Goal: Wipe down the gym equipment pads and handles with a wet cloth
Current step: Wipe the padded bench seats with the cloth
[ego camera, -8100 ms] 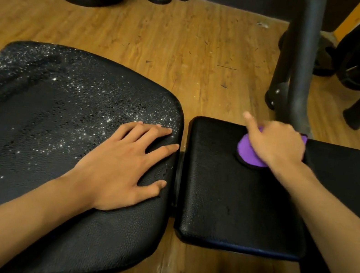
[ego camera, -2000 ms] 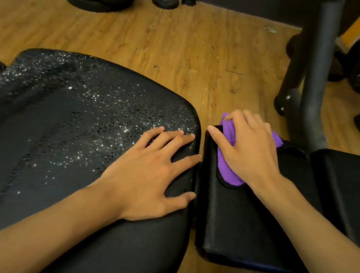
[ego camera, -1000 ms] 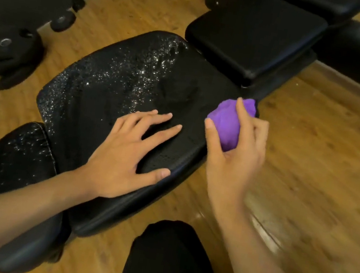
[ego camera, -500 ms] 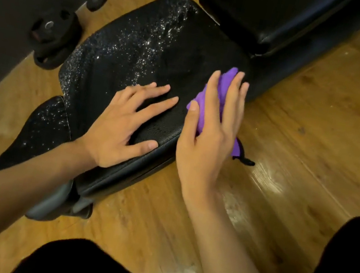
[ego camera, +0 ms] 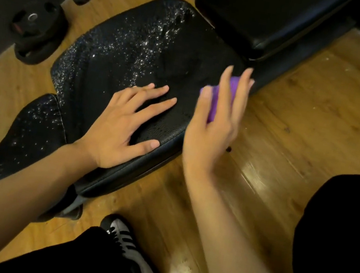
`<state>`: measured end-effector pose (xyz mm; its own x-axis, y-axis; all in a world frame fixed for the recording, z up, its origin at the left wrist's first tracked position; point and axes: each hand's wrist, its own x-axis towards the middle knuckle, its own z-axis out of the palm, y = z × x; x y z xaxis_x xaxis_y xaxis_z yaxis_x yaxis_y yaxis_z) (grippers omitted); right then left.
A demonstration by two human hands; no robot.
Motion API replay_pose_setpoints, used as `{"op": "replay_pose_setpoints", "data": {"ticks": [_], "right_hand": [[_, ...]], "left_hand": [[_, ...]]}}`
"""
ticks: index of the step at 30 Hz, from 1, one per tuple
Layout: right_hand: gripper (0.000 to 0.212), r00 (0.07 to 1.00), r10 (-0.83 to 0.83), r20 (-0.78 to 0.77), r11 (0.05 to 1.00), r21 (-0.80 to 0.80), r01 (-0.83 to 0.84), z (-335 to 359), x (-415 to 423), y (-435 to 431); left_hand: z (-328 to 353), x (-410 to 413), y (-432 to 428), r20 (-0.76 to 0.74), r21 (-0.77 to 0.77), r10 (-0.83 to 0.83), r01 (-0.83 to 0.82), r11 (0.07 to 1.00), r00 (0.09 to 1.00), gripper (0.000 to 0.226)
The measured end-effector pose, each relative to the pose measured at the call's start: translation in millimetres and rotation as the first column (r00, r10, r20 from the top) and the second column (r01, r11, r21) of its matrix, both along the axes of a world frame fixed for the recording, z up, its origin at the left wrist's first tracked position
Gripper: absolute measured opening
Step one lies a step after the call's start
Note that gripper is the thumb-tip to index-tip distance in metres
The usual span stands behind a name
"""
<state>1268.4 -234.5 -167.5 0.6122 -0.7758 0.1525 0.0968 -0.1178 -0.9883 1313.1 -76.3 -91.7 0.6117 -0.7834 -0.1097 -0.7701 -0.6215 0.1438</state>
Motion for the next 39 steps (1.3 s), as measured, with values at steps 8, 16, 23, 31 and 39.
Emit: {"op": "replay_pose_setpoints", "data": {"ticks": [8, 16, 23, 31, 39], "right_hand": [[0.058, 0.992, 0.046, -0.119, 0.955, 0.296, -0.009, 2, 29, -48], [0.059, 0.998, 0.013, -0.065, 0.968, 0.251, 0.004, 20, -39, 50], [0.057, 0.98, 0.11, -0.164, 0.912, 0.409, -0.034, -1, 48, -76], [0.06, 0.995, 0.086, -0.04, 0.965, 0.252, -0.073, 19, -46, 48], [0.057, 0.988, -0.026, -0.15, 0.944, 0.321, 0.074, 9, 28, -34]], "left_hand": [[-3, 5, -1, 0.009, -0.035, -0.026, 0.027, 0.999, 1.0, 0.079], [-4, 7, 1, 0.01, -0.056, -0.02, 0.02, 0.998, 1.0, 0.08], [-6, 5, -1, -0.009, -0.057, 0.01, -0.01, 0.998, 1.0, 0.073], [-3, 3, -2, -0.005, -0.053, 0.008, -0.008, 0.999, 1.0, 0.07], [-4, 2, -2, -0.004, -0.07, 0.029, -0.029, 0.997, 1.0, 0.068]]}}
